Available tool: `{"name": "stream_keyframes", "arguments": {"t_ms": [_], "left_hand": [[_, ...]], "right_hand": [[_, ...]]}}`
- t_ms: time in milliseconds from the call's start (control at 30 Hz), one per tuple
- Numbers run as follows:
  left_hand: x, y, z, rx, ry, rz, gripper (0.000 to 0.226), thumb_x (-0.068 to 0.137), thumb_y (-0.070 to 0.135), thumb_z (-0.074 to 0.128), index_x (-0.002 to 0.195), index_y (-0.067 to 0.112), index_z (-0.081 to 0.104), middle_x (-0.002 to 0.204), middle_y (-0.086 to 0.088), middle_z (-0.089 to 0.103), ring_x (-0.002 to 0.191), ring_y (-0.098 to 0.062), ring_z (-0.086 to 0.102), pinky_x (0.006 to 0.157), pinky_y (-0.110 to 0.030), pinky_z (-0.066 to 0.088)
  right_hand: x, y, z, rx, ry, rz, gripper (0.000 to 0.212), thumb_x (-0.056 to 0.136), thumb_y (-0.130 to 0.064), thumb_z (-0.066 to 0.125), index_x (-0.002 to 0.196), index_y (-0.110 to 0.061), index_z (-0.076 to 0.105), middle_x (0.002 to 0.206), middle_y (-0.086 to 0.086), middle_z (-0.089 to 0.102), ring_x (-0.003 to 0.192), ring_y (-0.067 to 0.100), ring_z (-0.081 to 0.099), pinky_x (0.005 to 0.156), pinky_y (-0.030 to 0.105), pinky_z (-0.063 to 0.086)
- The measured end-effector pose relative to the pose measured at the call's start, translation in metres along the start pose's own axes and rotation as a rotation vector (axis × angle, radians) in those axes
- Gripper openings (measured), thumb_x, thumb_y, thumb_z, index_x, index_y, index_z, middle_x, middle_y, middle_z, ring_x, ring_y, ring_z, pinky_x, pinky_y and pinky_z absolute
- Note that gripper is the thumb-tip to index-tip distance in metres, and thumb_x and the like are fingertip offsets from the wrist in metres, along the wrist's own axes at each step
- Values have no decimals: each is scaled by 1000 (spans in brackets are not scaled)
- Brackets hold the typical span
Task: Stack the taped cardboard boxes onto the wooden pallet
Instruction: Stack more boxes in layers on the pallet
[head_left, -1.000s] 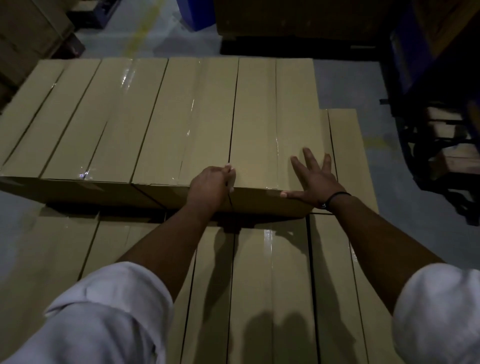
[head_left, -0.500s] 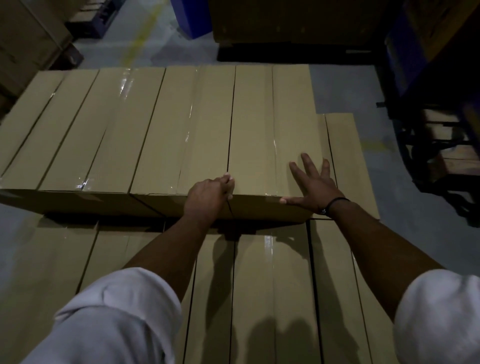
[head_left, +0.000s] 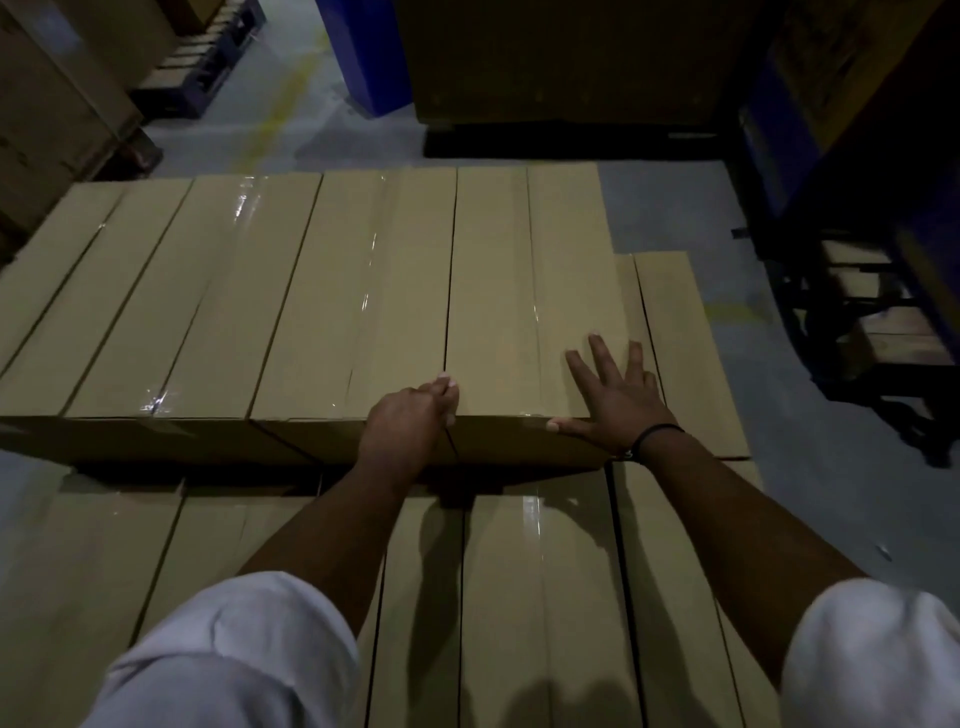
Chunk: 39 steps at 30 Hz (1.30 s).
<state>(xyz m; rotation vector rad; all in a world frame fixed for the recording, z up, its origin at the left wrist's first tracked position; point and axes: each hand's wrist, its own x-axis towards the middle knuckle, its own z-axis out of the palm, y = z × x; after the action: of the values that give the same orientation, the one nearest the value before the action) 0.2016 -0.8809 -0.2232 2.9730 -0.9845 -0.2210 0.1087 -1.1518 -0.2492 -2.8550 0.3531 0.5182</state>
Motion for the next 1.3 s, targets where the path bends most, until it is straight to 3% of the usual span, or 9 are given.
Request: {"name": "stream_keyframes", "arguments": {"t_ms": [100,200,367,467,567,667,733,933,1300], "left_hand": [[0,0,2,6,-11,-6,48,103,20,54,149,26,41,163,8,35,109,-20,67,81,-37,58],[2,-1,3,17,-17,10,45,105,24,52,148,25,42,163,6,35,109,-22,67,81,-39,59],[-2,7,-1,35,-38,5,43,103,22,53,145,22,47,157,1,45,108,-22,66,81,-34,56],[10,15,-20,67,-210,-34,46,97,24,64,140,14,53,143,-13,55,117,-28,59,92,-38,49],[-6,33,-29,104,-344,24,78,93,39,68,156,12,30,168,-18,9,153,-41,15,122,-56,18],[-83,49,-12,-20,-144,-70,92,95,45,62,162,21,4,168,-16,-12,153,-43,-15,121,-61,-6],[-145,62,2,-72,-200,-90,89,98,48,57,163,23,1,167,-17,-18,151,-44,-20,120,-60,-9],[-252,84,-12,-204,-394,-88,73,100,51,52,161,29,18,170,-11,-3,154,-44,-9,121,-65,-5],[-306,87,-68,-357,-283,-48,57,101,46,53,154,31,39,166,-1,28,156,-33,10,123,-62,3]], "right_hand": [[-16,-18,24,-66,145,50,100,86,-85,25,158,-29,-13,163,9,-31,150,40,-22,118,64,14],[-24,-27,34,-64,184,82,96,91,-77,32,158,-28,-17,164,10,-27,151,37,-20,116,65,12],[-22,-22,26,-77,69,68,106,91,-69,48,156,-25,-23,160,11,-35,148,40,-27,116,67,10],[-28,-26,13,-63,-72,51,110,91,-66,52,155,-22,-26,159,11,-38,147,40,-30,117,67,0],[-63,-40,8,44,-69,80,100,95,-59,50,158,-20,-18,163,11,-28,151,36,-23,121,60,-5],[-133,-56,28,99,-71,43,97,97,-56,49,158,-22,-18,163,8,-29,151,32,-23,122,54,-8],[-181,-66,37,121,-121,68,97,97,-57,49,158,-25,-20,162,7,-32,151,33,-24,121,55,-9],[-275,-100,36,169,-67,193,92,99,-57,44,157,-28,-21,165,8,-26,152,36,-19,121,59,-8],[-358,-115,29,195,45,257,84,99,-47,49,160,-29,-5,168,4,-12,154,33,-10,123,55,1]]}}
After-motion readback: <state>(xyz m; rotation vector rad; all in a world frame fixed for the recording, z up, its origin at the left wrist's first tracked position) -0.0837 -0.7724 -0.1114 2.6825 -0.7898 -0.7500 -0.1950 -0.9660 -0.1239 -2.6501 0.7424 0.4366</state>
